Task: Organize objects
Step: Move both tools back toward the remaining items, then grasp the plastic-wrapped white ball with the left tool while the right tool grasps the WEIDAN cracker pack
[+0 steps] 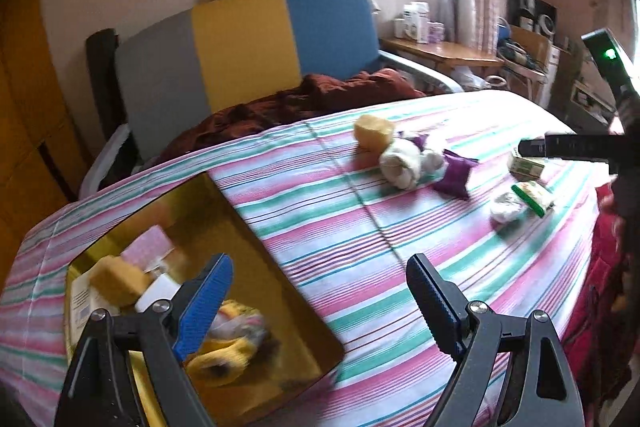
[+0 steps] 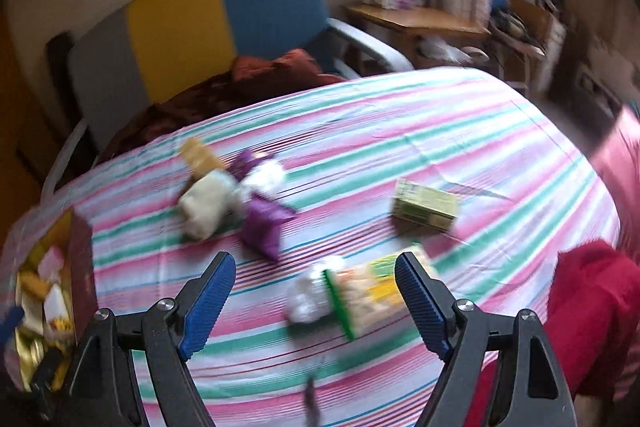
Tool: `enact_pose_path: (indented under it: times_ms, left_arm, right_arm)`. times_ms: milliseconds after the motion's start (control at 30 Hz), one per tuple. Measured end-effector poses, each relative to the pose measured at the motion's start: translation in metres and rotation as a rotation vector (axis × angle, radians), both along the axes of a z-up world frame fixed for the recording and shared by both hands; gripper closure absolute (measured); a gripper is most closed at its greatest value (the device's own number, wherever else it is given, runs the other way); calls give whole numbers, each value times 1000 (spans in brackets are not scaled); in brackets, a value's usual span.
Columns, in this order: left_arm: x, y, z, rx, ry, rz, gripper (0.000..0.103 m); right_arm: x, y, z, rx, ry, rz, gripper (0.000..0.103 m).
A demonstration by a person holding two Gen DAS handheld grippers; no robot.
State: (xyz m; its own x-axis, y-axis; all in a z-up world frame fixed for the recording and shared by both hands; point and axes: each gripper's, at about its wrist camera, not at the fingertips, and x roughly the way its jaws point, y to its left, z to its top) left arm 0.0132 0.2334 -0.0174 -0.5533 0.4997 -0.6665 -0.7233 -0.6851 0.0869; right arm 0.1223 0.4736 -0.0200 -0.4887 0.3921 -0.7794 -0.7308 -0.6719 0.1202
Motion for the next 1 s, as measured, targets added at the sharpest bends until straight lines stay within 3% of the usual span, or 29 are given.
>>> enact_pose_path:
  times_ms: [300, 500, 600, 767, 1000]
  left_arm:
    - [12, 47, -13, -24, -34, -137, 14]
    - [22, 86, -25, -51, -64, -257, 16]
    - [26, 106, -32, -59, -83, -319, 19]
    - [30, 142, -45, -73, -113, -404, 28]
    - [35, 191, -61, -97, -145, -507, 29]
  right_arm:
    - [42, 60, -10, -118, 52, -198, 20]
    - [59, 85, -37, -328, 131, -257, 19]
    - [66, 89, -39, -356, 184, -271, 19]
    - [63, 86, -40, -374, 191, -230, 19]
    - [60, 88, -44, -405, 208, -203, 19]
